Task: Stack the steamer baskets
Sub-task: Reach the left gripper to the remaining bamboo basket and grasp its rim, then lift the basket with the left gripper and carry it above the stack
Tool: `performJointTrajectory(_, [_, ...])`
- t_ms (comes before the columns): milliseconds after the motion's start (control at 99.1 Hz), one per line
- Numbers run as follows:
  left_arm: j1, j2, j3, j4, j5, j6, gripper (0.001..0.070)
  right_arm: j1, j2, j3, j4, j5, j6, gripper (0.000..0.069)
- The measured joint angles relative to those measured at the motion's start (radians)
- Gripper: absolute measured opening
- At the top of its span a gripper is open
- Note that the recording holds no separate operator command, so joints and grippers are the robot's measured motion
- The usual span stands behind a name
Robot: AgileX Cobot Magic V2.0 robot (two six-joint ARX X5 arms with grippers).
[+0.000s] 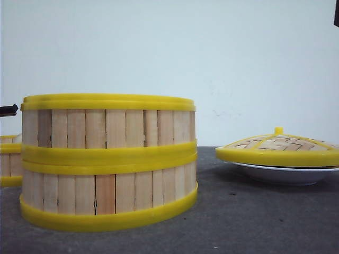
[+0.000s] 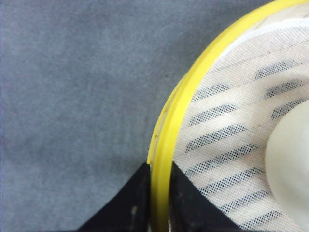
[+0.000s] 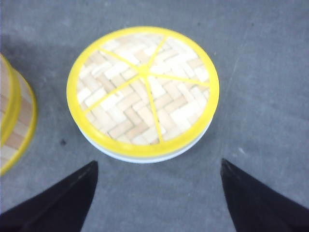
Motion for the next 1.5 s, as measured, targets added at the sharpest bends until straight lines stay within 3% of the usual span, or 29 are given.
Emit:
performJointTrajectory(353, [0.003,0.003,0.302,-0.256,-0.003,0.05,0.0027,0.0,0.0,0.0,-0.01,-0.002,0.0,0.0498])
performJointTrajectory(706, [-0.012,-0.071,0.511,-0.499,0.179,0.071,0.0027,0.0,0.0,0.0,-0.01,-0.003,-0.005,0.0498])
performJointTrajectory(1130, [-0.167,-0.283,0.513,-0.712,0.193,0.14,0.0027,0.0,0.0,0.0,-0.01,-0.004,-0.014,0.0498])
performJointTrajectory(1503, [-0.28,-0.476,0.284,-0.667,0.195,0.147,0.0027,0.0,0.0,0.0,-0.01,-0.004,-0.014,0.0498])
